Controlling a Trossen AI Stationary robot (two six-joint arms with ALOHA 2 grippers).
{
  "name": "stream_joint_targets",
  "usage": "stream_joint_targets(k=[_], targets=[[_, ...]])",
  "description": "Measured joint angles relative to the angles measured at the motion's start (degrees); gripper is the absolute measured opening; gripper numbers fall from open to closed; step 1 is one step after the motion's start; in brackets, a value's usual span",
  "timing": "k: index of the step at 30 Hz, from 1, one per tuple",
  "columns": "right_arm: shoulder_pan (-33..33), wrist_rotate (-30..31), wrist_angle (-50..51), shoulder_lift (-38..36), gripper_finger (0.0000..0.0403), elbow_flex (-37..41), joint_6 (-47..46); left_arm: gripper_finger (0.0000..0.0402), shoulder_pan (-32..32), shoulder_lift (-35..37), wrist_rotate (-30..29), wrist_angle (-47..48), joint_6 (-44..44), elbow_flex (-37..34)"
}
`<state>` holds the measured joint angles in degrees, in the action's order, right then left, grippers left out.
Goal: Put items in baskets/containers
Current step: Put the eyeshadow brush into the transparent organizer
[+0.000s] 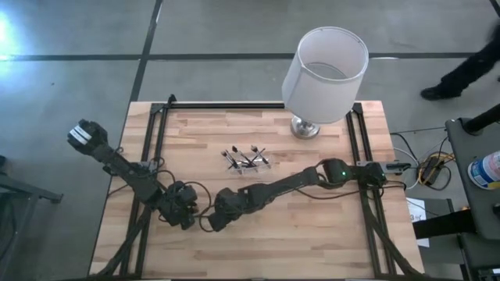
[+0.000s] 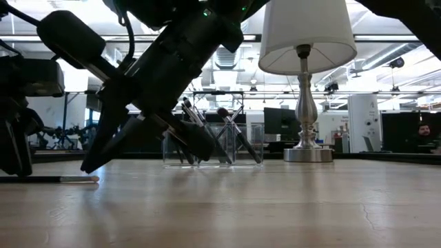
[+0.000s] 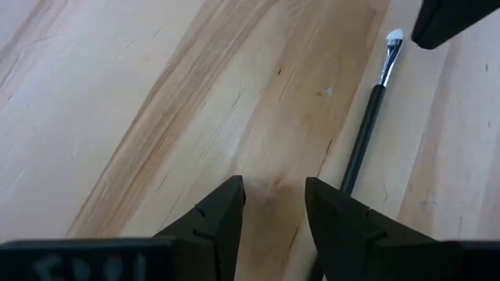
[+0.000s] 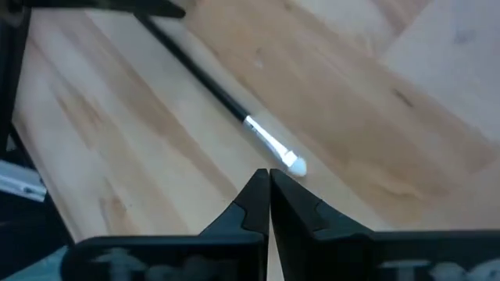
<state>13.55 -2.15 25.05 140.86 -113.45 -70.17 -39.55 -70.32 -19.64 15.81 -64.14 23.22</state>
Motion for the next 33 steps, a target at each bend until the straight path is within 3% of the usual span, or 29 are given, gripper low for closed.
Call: stream_joint_targets(k=[25,29,33], targets=[[-0.23,1.00,-0.58,2.12,0.0008,0.02,1.47,0.0142,0.04,0.28,1.63,-0.11,0.91,0.08],[-0.21,1.03,-0.45,2.14,0.0008,0.07,1.53,0.0142,-0.74,2.46,5.55,0.15,4.57,1.52],[-0.18,1.56,-0.39,2.15,0.0008,0.10,1.53,0.0145,-1.15,6.38,4.69,2.97,6.08,3.62]])
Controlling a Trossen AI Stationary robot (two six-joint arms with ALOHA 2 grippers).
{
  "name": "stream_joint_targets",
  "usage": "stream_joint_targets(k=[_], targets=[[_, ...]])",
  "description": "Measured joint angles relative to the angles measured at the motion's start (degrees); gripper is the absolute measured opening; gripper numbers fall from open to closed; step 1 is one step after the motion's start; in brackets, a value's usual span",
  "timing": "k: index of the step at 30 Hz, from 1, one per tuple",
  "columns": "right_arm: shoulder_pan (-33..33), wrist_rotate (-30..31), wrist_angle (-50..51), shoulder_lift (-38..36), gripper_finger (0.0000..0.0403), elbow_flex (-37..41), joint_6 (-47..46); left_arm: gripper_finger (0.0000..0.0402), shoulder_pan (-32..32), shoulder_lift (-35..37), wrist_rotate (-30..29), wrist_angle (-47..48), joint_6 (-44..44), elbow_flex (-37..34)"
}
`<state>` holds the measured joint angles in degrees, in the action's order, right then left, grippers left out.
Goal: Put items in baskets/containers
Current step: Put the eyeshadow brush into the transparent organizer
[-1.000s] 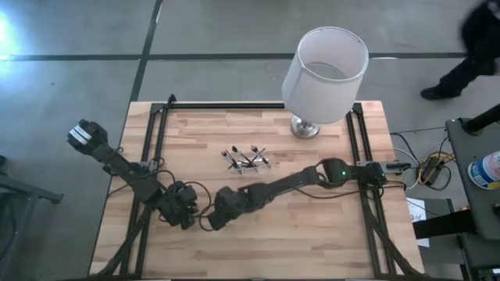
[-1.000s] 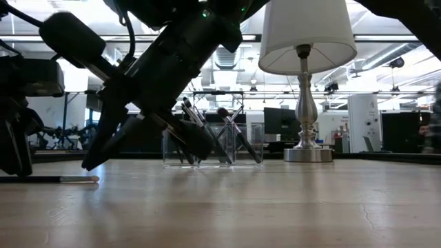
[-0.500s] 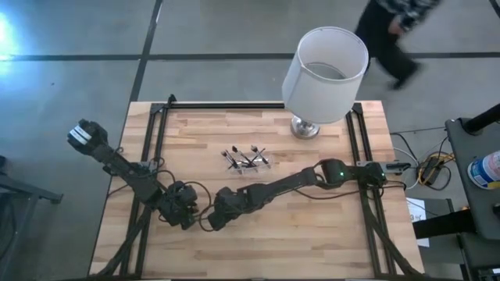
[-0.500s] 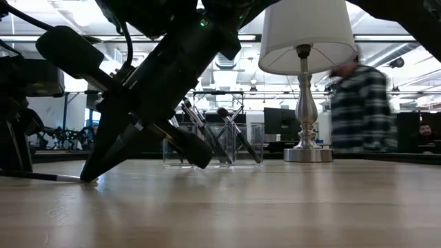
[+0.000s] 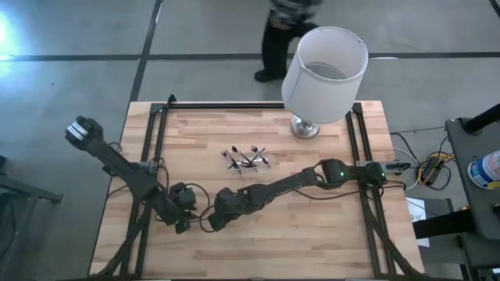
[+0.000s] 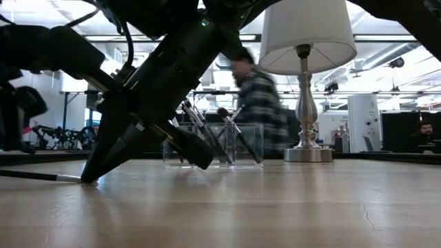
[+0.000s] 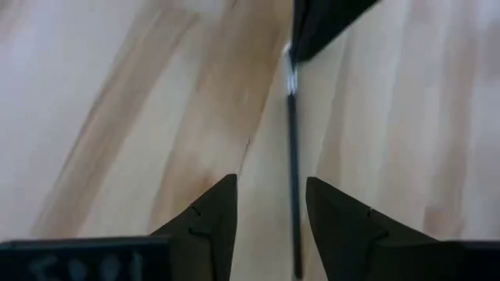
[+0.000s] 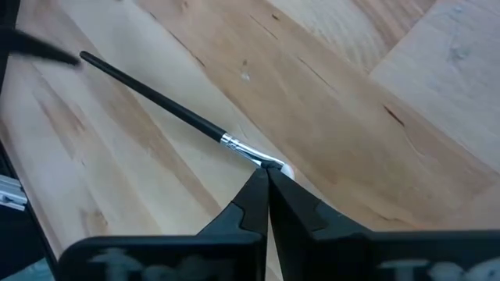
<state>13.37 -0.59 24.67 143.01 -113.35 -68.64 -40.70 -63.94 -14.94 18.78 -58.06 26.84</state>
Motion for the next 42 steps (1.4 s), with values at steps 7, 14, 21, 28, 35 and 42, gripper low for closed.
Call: stream_joint_targets(k=[7,14,21,28,35,42], targets=[[0.02,0.62,0.04,0.10,0.0008,0.03,0.17,0.0177,-3.29,1.47,3.49,1.67,-2.30,1.14],[0.02,1.05,-0.01,0.10,0.0009,0.08,0.69,0.0184,-5.17,-6.77,3.16,1.66,-2.75,1.52],[0.02,1.19,-0.07,0.10,0.0009,0.12,0.74,0.0149,-4.79,-10.42,1.30,1.42,-1.74,1.82],[0.02,1.73,0.56,-0.08,0.0009,-0.55,1.77,0.0014,-4.79,-11.93,-0.42,-0.16,4.10,1.84],[0.54,14.44,12.06,-5.93,0.0009,-2.78,6.84,0.0008,-3.66,-7.09,-7.73,1.30,5.60,1.67],[3.44,37.10,23.29,-26.07,0.0009,-2.37,15.28,0.0007,-0.38,8.41,-21.63,4.18,7.82,1.71]])
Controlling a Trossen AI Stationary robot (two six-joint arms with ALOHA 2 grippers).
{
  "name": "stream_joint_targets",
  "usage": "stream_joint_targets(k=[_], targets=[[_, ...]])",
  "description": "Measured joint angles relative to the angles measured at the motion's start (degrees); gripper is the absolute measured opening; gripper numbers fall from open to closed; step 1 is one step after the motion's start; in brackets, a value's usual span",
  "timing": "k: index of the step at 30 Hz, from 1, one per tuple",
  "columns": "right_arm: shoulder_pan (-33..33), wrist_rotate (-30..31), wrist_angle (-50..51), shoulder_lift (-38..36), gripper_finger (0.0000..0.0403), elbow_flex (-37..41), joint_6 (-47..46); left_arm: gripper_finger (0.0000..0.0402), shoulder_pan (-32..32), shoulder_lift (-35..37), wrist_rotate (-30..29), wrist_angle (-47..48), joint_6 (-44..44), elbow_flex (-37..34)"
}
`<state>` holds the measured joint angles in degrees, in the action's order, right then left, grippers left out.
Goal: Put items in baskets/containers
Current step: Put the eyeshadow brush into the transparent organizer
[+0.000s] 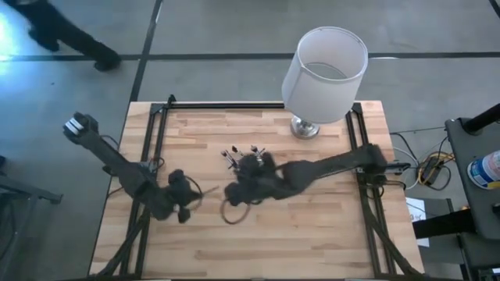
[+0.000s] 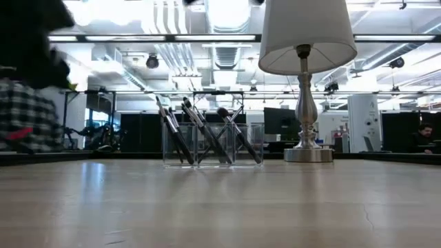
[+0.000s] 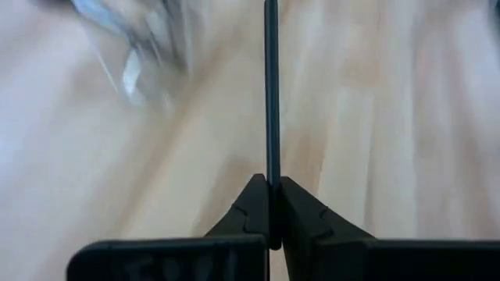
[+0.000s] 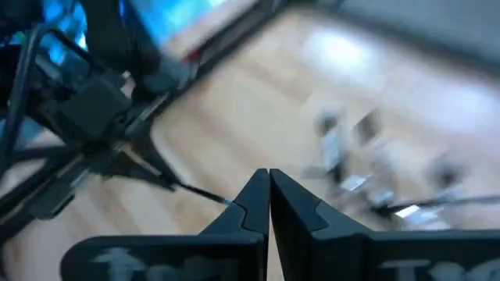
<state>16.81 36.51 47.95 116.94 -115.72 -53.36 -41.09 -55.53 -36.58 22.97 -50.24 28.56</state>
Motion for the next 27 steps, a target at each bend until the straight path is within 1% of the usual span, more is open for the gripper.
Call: stream_joint_targets(k=[2,3,5,6,8,10,13,14,15,18,20,22,27], targets=[[2.21,6.96,1.33,-3.53,0.0010,0.92,1.05,0.0007,1.18,5.55,-4.17,-1.83,2.68,-0.01],[3.20,9.29,1.50,-4.91,0.0012,1.48,1.10,0.0007,1.78,8.47,-6.09,-4.28,4.85,-0.02],[4.54,10.35,1.08,-7.19,0.0022,1.95,0.30,0.0007,3.05,13.76,-7.82,-12.51,11.32,-0.40],[4.89,10.11,0.27,-8.26,0.0031,2.04,-0.51,0.0007,3.61,16.04,-7.25,-18.24,15.62,-0.79],[5.22,9.67,-4.00,-9.09,0.0055,2.14,0.99,0.0007,4.79,19.55,-2.95,-29.81,23.90,-1.56],[5.17,8.58,-10.96,-8.25,0.0084,2.18,8.04,0.0007,6.27,21.34,1.66,-38.36,28.83,-1.94],[5.30,8.56,-23.10,-5.99,0.0128,2.19,20.32,0.0007,8.36,22.54,6.54,-43.15,30.06,-2.01],[5.33,8.68,-26.58,-5.63,0.0141,1.85,22.82,0.0007,8.94,22.57,7.92,-44.62,30.11,-2.01],[5.13,8.50,-29.75,-5.61,0.0153,1.43,24.34,0.0007,9.51,22.57,9.13,-46.69,30.27,-2.01],[3.54,5.20,-36.27,-5.21,0.0181,0.24,26.58,0.0007,11.32,21.40,13.85,-52.53,32.50,-1.54],[2.60,3.88,-37.23,-4.53,0.0193,-0.20,26.66,0.0007,12.69,20.61,16.17,-53.04,33.14,-1.29],[1.76,3.08,-37.56,-3.51,0.0199,-0.29,26.28,0.0007,14.05,19.71,16.61,-53.10,32.41,-1.20],[0.00,-0.06,-39.44,-3.28,0.0203,-1.87,26.31,0.0007,18.40,16.06,21.44,-57.40,32.12,-0.68]])
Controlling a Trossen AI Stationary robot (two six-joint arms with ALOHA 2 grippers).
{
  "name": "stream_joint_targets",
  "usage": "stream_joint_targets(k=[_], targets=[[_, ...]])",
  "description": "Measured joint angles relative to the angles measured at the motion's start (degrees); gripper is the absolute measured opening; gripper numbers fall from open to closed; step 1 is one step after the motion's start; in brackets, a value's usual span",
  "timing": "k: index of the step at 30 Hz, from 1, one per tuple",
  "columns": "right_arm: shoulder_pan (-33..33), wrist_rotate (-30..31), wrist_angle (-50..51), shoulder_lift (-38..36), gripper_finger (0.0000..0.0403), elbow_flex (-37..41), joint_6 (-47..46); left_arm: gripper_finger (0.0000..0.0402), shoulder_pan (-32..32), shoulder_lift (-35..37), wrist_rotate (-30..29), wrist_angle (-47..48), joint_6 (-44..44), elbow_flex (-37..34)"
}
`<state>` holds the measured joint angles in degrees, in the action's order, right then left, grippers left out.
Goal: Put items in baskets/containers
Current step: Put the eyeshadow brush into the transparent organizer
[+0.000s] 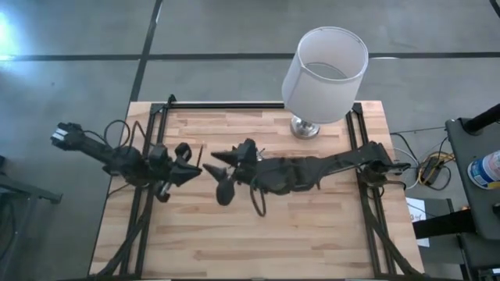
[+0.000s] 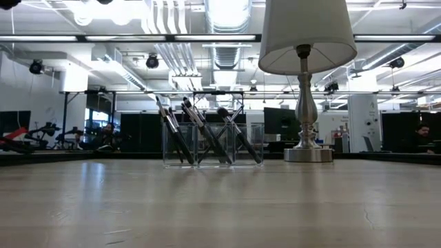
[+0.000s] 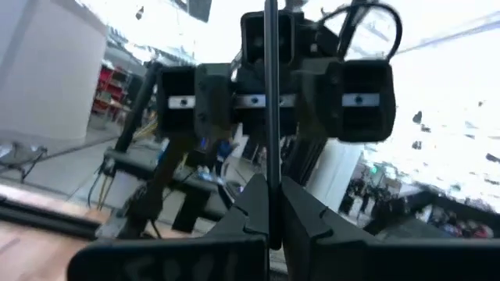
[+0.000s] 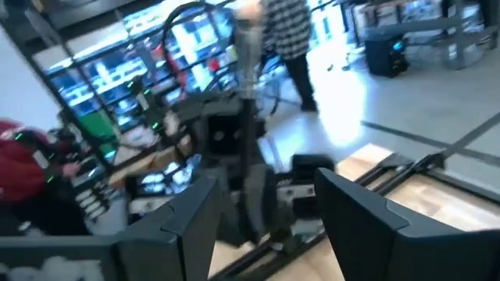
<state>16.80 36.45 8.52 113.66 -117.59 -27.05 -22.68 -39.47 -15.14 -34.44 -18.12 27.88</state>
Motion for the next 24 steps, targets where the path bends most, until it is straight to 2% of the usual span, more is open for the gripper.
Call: stream_joint_targets(k=[9,15,24], targets=[[-0.79,0.91,-0.29,0.15,0.0203,-0.16,0.19,0.0007,6.86,-5.20,8.99,-1.81,-2.78,1.98],[-1.59,1.21,-0.24,0.12,0.0203,-0.16,0.05,0.0007,9.07,-9.22,14.57,-1.66,-2.99,4.78],[-1.90,3.39,2.01,-0.70,0.0203,-0.16,0.05,0.0007,10.20,-8.95,14.17,-0.49,-0.61,5.04]])
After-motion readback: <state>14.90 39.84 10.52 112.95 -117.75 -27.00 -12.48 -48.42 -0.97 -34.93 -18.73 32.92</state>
